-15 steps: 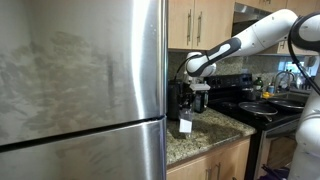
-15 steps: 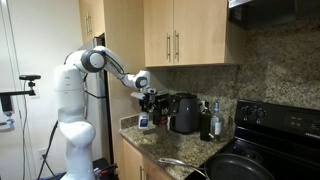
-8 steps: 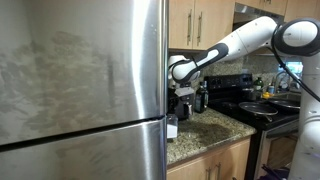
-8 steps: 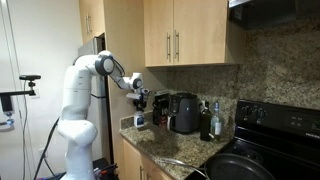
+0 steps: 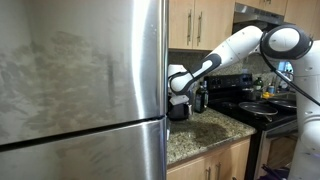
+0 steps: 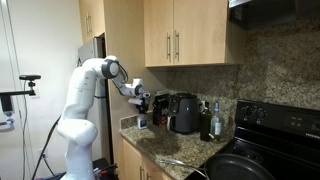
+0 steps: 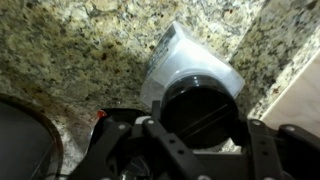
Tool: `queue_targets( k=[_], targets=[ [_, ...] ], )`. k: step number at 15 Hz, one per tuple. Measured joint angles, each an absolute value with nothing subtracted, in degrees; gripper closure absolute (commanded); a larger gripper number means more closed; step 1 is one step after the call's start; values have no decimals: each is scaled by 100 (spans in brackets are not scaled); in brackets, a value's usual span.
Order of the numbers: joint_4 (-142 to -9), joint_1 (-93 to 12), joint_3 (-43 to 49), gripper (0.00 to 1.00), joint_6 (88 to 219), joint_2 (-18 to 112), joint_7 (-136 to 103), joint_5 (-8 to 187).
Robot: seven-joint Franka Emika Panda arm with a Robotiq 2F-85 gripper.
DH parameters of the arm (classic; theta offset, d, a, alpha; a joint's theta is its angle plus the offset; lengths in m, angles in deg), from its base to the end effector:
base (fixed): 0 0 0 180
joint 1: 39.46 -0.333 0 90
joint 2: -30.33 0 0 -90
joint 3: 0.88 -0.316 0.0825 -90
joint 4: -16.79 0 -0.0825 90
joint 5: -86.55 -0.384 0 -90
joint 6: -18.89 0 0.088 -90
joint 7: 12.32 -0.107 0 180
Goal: Place the two bottles between the air fryer and the stove then move the salt shaker to the left
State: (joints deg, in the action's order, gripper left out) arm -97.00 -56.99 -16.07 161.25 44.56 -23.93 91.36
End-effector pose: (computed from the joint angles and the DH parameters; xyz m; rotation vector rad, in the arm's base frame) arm 0.5274 0.3306 0.3708 -2.9548 -0.6175 -0.3638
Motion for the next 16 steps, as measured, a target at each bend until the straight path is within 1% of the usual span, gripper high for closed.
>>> queue_targets(
  k=[1,3,7,8,9,10,11,12,16],
  targets=[
    [-9691,-5724,-1582,69,16295,4533,-2484,9230],
    [-9631,-5772,-1540,69,16195,4561,-2549,9347],
    [-9426,-5812,-1535,69,15305,4558,-2512,9452],
    [-9383,-5818,-1535,19,15120,4559,-2499,9454],
    [-9360,-5823,-1534,17,15021,4561,-2498,9455],
    [-9357,-5828,-1535,11,15011,4563,-2506,9454],
    [-9357,-5830,-1535,2,15051,4566,-2508,9421],
    [-9357,-5831,-1538,0,15139,4570,-2515,9378],
    [-9365,-5853,-1509,0,15611,4585,-2693,9469]
  ],
)
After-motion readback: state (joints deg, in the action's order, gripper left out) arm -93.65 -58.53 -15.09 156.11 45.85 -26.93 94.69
